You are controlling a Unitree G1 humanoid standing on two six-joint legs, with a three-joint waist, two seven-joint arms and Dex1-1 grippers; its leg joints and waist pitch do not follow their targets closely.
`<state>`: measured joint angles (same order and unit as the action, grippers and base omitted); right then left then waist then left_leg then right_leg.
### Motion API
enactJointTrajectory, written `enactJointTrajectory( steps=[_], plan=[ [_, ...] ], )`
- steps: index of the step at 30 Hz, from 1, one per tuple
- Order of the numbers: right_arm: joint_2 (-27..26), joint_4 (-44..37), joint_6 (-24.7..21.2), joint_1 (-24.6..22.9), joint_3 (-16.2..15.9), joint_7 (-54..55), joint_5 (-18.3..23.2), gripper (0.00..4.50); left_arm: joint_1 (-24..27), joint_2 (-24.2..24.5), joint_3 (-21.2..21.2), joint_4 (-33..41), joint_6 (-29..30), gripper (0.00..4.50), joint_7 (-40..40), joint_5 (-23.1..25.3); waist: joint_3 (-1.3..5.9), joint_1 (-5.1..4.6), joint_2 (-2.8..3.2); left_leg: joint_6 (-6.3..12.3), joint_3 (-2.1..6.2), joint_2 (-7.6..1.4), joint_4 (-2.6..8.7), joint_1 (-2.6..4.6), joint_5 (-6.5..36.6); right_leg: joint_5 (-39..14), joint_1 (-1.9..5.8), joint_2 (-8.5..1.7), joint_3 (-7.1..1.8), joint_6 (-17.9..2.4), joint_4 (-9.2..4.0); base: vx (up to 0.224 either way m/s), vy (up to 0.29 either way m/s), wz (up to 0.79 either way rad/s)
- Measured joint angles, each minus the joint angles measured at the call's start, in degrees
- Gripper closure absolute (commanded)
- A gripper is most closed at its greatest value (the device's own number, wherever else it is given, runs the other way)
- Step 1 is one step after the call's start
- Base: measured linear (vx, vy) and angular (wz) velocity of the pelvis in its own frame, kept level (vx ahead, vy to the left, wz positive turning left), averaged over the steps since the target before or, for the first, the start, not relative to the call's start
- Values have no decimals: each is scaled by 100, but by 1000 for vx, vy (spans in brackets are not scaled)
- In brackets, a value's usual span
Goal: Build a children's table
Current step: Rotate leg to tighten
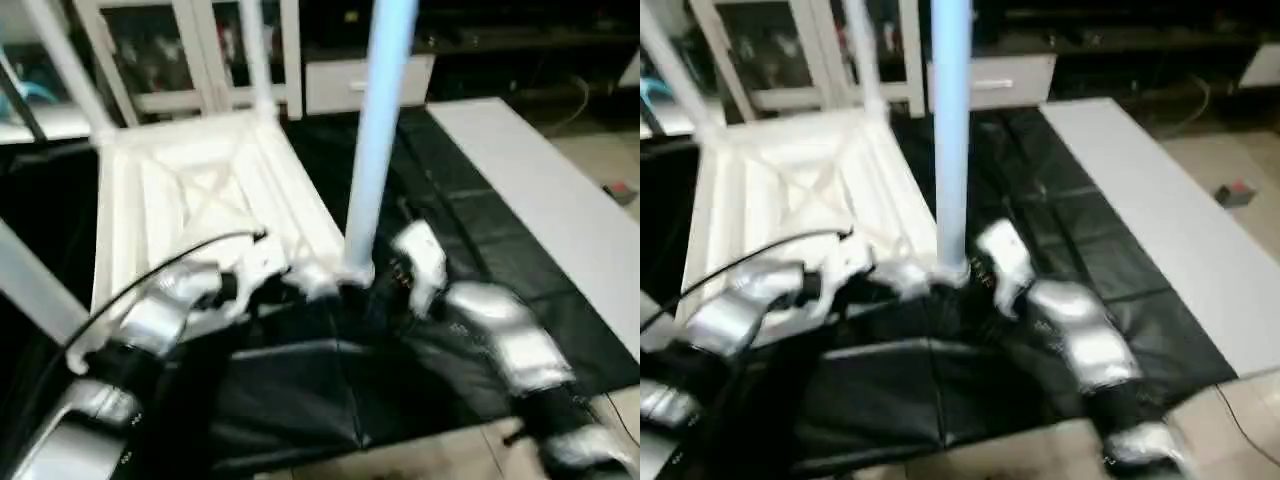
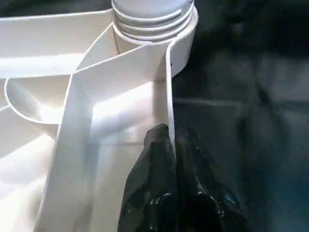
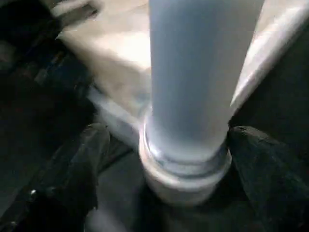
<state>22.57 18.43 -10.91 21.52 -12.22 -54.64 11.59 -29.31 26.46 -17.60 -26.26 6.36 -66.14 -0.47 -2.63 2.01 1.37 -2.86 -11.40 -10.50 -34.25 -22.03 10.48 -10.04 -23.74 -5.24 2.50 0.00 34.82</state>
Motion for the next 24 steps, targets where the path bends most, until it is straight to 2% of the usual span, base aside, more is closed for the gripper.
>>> enactJointTrajectory(
  steps=[5,14,15,19,20,23,24],
  plan=[
    [304,4,-29,-1,-181,-599,-26,29,188,130,-153,423,247,450,-506,-159,-4,77,6,-1,-5,-1,-12,2,-1,2,13,-3,-7,-2,3,0,0,0],
    [392,145,-80,228,-238,-1020,-25,29,225,178,-240,642,463,450,-609,-176,-7,106,11,-1,-4,0,-18,0,-1,4,19,-3,-8,-5,8,0,0,0],
    [375,201,-75,267,-255,-1042,-26,58,226,180,-240,647,469,450,-609,-176,-7,106,11,0,-4,0,-18,0,-1,4,19,-3,-8,-5,8,0,0,0],
    [265,316,-21,303,-307,-1085,-51,67,233,188,-240,659,473,450,-596,-177,-5,108,7,0,-4,-1,-19,-1,-1,3,18,-3,-7,-5,7,0,0,0],
    [261,333,-17,314,-308,-1089,-51,95,233,190,-240,659,473,450,-590,-177,-5,106,7,0,-4,-1,-19,-1,-1,3,18,-3,-8,-5,8,0,0,0],
    [227,421,-4,355,-308,-1197,-43,105,235,193,-241,658,478,450,-565,-177,-5,103,4,0,-4,-1,-19,0,-1,4,18,-3,-7,-5,10,0,0,0],
    [226,426,1,355,-308,-1218,-43,127,235,190,-240,658,489,450,-556,-177,-5,107,3,0,-3,-2,-19,0,-2,4,18,-3,-6,-5,11,0,0,0]
  ],
)
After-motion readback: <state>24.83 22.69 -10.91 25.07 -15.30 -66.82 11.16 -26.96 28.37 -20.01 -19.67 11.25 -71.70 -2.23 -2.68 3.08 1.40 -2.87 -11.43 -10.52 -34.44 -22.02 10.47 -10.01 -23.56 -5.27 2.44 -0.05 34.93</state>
